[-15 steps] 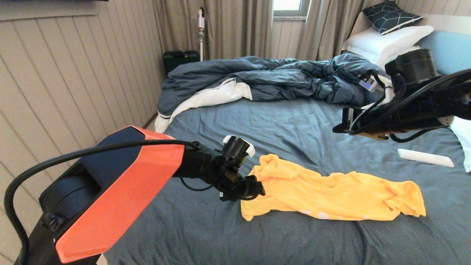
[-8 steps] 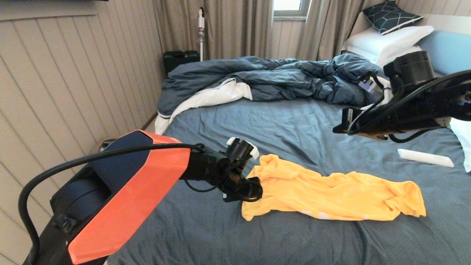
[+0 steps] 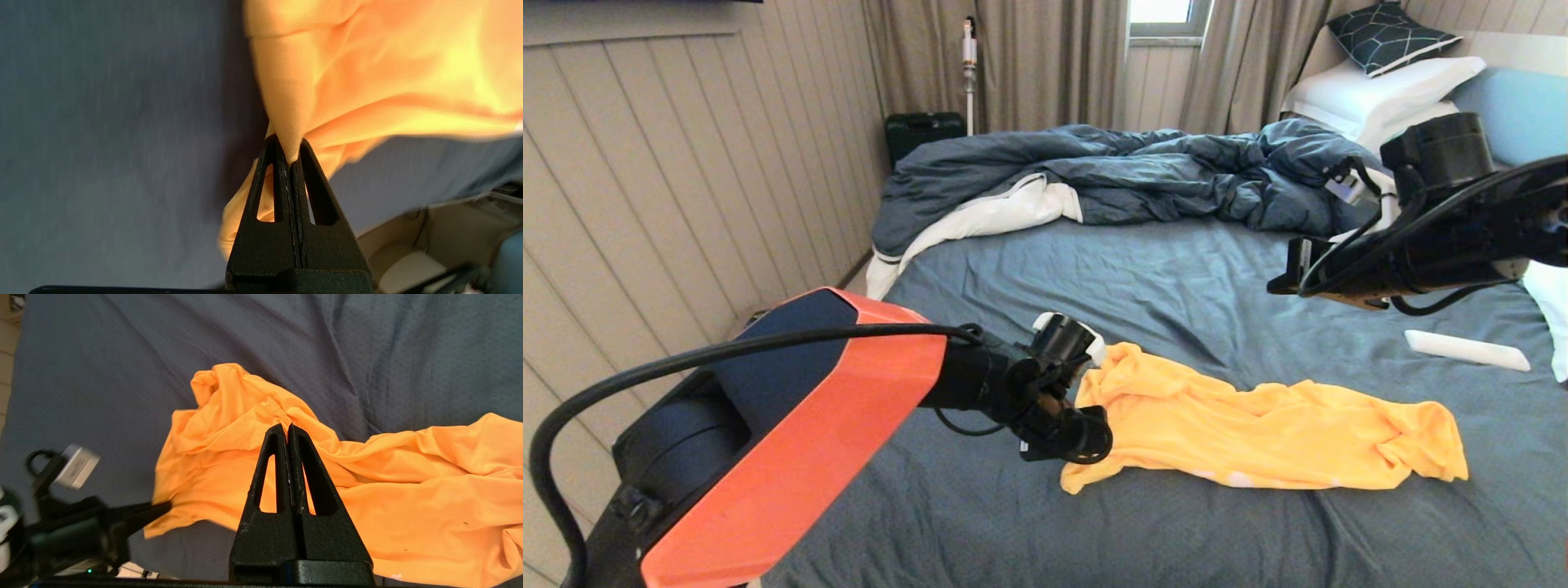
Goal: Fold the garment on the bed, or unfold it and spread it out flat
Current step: Unford the yellow T-shirt
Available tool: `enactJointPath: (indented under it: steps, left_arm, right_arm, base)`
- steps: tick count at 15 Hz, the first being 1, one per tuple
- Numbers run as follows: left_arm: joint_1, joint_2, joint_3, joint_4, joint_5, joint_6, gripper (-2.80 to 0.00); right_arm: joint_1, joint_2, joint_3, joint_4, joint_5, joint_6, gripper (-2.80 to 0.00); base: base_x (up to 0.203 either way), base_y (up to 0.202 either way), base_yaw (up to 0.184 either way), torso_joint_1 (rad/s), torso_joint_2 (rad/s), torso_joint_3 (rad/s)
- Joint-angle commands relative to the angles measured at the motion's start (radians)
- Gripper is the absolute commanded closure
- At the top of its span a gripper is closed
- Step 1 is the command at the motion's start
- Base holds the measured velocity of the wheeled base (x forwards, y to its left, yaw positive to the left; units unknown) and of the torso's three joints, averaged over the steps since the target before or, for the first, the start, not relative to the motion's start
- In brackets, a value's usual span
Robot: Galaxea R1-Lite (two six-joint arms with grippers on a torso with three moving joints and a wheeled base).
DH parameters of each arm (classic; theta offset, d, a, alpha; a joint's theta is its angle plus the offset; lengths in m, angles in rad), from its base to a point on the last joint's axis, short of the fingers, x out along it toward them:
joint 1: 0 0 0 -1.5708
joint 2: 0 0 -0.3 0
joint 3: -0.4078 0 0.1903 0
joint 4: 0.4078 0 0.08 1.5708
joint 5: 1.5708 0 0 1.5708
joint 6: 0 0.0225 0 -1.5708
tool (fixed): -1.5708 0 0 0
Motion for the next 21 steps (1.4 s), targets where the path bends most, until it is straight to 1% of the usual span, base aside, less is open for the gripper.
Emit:
enactJointPath:
  steps: [1, 3, 4, 5, 7, 9, 11, 15, 17, 18, 21]
  left_arm:
    - [0.024, -0.060, 0.055, 0.001, 0.000, -0.003, 0.00]
    - [0.030, -0.065, 0.061, 0.000, 0.000, -0.002, 0.00]
    - [0.047, -0.083, 0.087, -0.003, 0.000, -0.002, 0.00]
    - [0.076, -0.115, 0.125, -0.004, 0.000, -0.001, 0.00]
    - [0.164, -0.186, 0.184, -0.003, -0.005, 0.019, 0.00]
    - [0.205, -0.224, 0.235, -0.004, -0.007, 0.037, 0.00]
    - [0.225, -0.242, 0.260, -0.005, -0.008, 0.049, 0.00]
    - [0.298, -0.353, 0.469, -0.008, -0.012, 0.116, 0.00]
    - [0.325, -0.396, 0.537, -0.020, -0.012, 0.146, 0.00]
    - [0.349, -0.424, 0.592, -0.040, -0.013, 0.165, 0.00]
    - [0.401, -0.476, 0.683, -0.069, -0.024, 0.205, 0.00]
  right_arm:
    - [0.000, 0.001, 0.000, 0.002, 0.001, 0.001, 0.00]
    - [-0.001, 0.001, 0.000, 0.002, 0.001, 0.001, 0.00]
    - [-0.003, 0.002, 0.000, 0.002, 0.001, 0.001, 0.00]
    - [-0.002, 0.002, 0.000, 0.002, 0.001, 0.001, 0.00]
    - [-0.003, 0.004, 0.000, 0.002, 0.001, 0.001, 0.00]
    - [-0.003, 0.007, 0.000, 0.000, 0.001, 0.001, 0.00]
    - [-0.003, 0.016, 0.000, -0.001, 0.001, 0.001, 0.00]
    - [-0.005, 0.033, 0.000, -0.003, -0.001, 0.001, 0.00]
    - [-0.005, 0.034, 0.000, -0.003, -0.001, 0.001, 0.00]
    - [-0.006, 0.034, 0.000, -0.003, -0.001, 0.001, 0.00]
    - [-0.011, 0.038, 0.000, -0.003, -0.001, 0.001, 0.00]
  base:
    - [0.000, 0.000, 0.000, 0.000, 0.00, 0.000]
    - [0.000, 0.000, 0.000, 0.000, 0.00, 0.000]
    - [0.000, 0.000, 0.000, 0.000, 0.00, 0.000]
    - [0.000, 0.000, 0.000, 0.000, 0.00, 0.000]
    - [0.000, 0.000, 0.000, 0.000, 0.00, 0.000]
    - [0.000, 0.000, 0.000, 0.000, 0.00, 0.000]
    - [0.000, 0.000, 0.000, 0.000, 0.00, 0.000]
    - [0.000, 0.000, 0.000, 0.000, 0.00, 0.000]
    - [0.000, 0.000, 0.000, 0.000, 0.00, 0.000]
    - [0.000, 0.000, 0.000, 0.000, 0.00, 0.000]
    - [0.000, 0.000, 0.000, 0.000, 0.00, 0.000]
